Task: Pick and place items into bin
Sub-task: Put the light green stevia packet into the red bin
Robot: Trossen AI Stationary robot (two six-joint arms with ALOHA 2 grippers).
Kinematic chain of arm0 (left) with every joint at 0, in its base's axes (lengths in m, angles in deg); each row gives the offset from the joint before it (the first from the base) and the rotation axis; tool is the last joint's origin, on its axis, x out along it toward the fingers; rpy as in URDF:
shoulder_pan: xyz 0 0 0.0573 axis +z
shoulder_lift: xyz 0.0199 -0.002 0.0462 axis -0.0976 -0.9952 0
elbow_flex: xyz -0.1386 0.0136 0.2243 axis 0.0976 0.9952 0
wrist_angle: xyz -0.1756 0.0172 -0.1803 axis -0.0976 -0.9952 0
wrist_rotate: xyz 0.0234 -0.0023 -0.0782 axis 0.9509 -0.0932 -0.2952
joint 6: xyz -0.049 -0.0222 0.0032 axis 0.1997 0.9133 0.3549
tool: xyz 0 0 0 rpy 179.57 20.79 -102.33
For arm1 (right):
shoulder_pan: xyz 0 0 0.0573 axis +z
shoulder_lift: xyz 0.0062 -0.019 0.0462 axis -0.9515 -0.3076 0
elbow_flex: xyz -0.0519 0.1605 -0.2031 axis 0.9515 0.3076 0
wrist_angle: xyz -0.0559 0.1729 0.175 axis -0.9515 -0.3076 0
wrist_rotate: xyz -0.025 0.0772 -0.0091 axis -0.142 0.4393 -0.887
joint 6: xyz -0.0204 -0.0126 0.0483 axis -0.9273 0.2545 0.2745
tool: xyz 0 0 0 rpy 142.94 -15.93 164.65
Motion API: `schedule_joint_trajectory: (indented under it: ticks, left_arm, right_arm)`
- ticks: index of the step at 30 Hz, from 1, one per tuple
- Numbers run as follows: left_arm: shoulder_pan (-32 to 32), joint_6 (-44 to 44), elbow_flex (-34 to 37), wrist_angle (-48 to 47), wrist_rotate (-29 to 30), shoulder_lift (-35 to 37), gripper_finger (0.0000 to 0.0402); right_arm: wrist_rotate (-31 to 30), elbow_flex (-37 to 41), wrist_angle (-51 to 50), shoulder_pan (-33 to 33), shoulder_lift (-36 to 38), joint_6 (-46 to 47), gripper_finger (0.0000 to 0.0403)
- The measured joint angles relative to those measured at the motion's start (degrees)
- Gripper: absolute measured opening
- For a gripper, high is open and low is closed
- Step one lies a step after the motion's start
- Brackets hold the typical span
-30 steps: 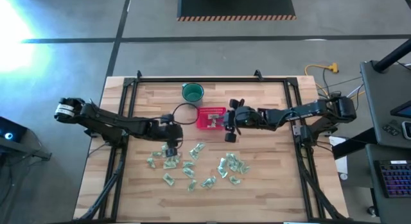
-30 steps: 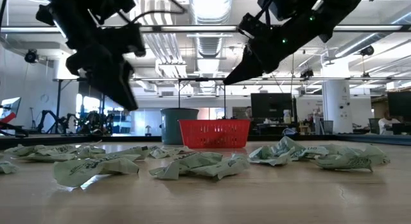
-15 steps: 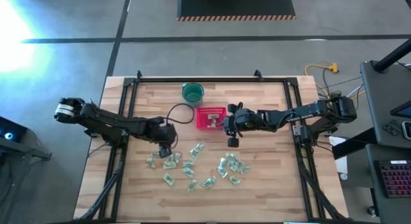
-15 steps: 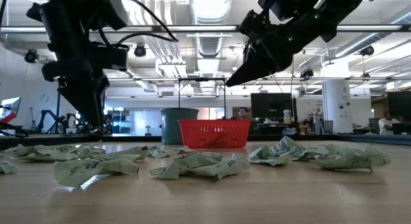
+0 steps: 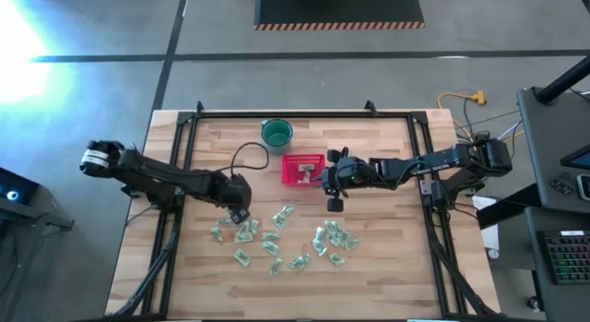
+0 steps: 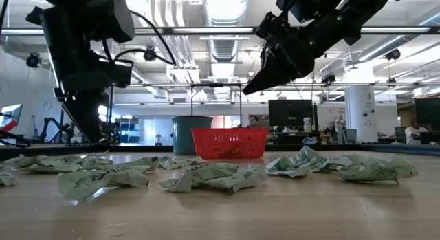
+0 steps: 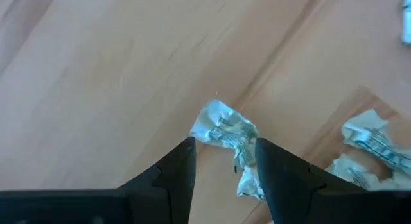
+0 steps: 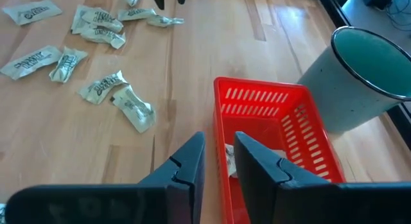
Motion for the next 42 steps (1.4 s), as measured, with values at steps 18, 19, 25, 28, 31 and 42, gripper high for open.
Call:
schedule_joint_trajectory:
  ticks: [18,19,25,28,31,42]
  left_arm:
    - [0.0,-3.2,2.8,9.5,-1.2,-6.6,0.0143]
    - [0.0,-4.3,2.8,10.0,-1.1,-6.8,0.0141]
    - [0.0,-9.1,2.9,15.1,-1.2,-6.9,0.0099]
    - [0.0,-11.0,2.9,16.1,-1.2,-6.9,0.0066]
    - [0.0,-12.2,2.9,16.8,-1.2,-6.9,0.0033]
    - [0.0,-20.0,0.3,22.0,-1.1,-6.9,0.0010]
  right_arm:
    - [0.0,0.0,-1.0,0.3,0.0,-0.1,0.0071]
    - [0.0,0.0,-1.0,0.3,0.0,-0.1,0.0069]
    - [-0.2,0.0,-1.1,0.3,0.0,-0.1,0.0063]
    - [-0.2,0.0,-1.0,0.3,0.0,-0.1,0.0065]
    - [-0.2,0.0,-1.0,0.3,0.0,-0.1,0.0065]
    - [-0.2,0.0,-1.0,0.3,0.0,-0.1,0.0059]
